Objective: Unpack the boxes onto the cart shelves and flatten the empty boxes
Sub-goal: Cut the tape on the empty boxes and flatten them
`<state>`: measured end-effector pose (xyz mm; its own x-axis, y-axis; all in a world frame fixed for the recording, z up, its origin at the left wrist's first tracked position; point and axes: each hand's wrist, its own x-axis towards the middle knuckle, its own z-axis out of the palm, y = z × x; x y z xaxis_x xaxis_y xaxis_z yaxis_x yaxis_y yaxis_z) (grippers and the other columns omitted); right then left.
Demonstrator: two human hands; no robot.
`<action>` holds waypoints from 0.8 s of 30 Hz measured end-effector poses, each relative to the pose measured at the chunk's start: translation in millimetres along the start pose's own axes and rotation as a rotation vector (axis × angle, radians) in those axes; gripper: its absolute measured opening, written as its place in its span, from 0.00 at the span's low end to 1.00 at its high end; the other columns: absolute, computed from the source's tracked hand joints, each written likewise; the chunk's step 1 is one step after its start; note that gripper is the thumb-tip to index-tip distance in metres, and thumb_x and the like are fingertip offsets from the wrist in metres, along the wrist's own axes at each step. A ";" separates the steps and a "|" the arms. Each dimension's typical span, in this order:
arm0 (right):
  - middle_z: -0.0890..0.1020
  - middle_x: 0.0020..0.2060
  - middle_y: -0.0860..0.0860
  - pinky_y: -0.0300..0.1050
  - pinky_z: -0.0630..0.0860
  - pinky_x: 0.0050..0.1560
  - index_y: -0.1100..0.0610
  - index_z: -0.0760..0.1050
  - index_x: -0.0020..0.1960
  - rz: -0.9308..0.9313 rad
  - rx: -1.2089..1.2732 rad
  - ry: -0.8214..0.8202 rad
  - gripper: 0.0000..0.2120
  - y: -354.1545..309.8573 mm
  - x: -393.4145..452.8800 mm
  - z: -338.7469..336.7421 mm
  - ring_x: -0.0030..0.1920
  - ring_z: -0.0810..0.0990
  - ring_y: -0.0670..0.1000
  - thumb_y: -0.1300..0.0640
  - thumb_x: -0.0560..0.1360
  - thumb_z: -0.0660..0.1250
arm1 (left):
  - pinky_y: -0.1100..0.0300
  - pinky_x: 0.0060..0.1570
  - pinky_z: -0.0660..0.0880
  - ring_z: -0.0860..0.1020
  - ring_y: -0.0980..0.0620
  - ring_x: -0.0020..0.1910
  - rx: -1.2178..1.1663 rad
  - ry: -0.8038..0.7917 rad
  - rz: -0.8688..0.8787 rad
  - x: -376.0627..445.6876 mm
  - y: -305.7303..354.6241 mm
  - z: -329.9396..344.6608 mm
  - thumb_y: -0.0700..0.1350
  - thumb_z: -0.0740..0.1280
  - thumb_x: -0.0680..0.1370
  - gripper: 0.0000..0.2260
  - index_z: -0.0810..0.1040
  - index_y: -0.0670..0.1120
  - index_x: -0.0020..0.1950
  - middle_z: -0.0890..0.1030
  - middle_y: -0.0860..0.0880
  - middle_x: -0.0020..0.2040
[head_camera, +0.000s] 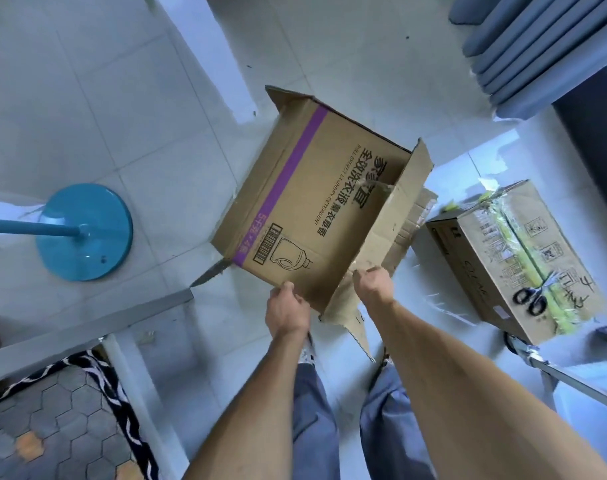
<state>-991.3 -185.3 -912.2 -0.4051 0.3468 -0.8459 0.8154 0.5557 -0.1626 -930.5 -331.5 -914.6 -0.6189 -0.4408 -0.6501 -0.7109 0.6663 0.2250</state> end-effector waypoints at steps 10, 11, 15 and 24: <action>0.67 0.74 0.58 0.53 0.55 0.76 0.60 0.68 0.70 -0.661 -0.280 0.458 0.24 -39.4 9.4 24.8 0.77 0.58 0.57 0.61 0.74 0.61 | 0.48 0.66 0.70 0.57 0.43 0.77 0.458 -0.282 0.394 57.3 24.1 23.9 0.42 0.63 0.78 0.27 0.62 0.55 0.76 0.48 0.43 0.80; 0.71 0.71 0.57 0.53 0.55 0.76 0.60 0.70 0.67 -0.626 -0.318 0.424 0.20 -44.9 15.0 27.4 0.78 0.57 0.56 0.59 0.76 0.59 | 0.45 0.67 0.69 0.56 0.43 0.77 0.493 -0.344 0.413 57.4 25.7 32.0 0.43 0.61 0.78 0.26 0.62 0.54 0.76 0.48 0.42 0.80; 0.79 0.60 0.58 0.58 0.51 0.75 0.59 0.74 0.63 -0.423 -0.747 0.283 0.18 -38.7 27.8 29.1 0.79 0.47 0.60 0.56 0.76 0.55 | 0.50 0.61 0.69 0.70 0.46 0.66 0.581 -0.455 0.297 43.1 8.0 48.0 0.45 0.60 0.79 0.16 0.70 0.49 0.68 0.73 0.46 0.67; 0.77 0.63 0.55 0.65 0.62 0.68 0.58 0.70 0.70 -0.158 -1.013 -0.024 0.21 -28.0 37.1 60.9 0.66 0.74 0.60 0.53 0.79 0.55 | 0.49 0.72 0.66 0.50 0.40 0.79 0.537 -0.115 0.559 109.5 40.9 30.6 0.41 0.67 0.76 0.30 0.60 0.48 0.76 0.46 0.41 0.81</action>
<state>-1004.0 -234.0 -970.0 -0.4605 0.2051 -0.8636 0.0167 0.9748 0.2226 -1017.2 -334.1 -998.7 -0.7782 0.0911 -0.6214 -0.0271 0.9836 0.1781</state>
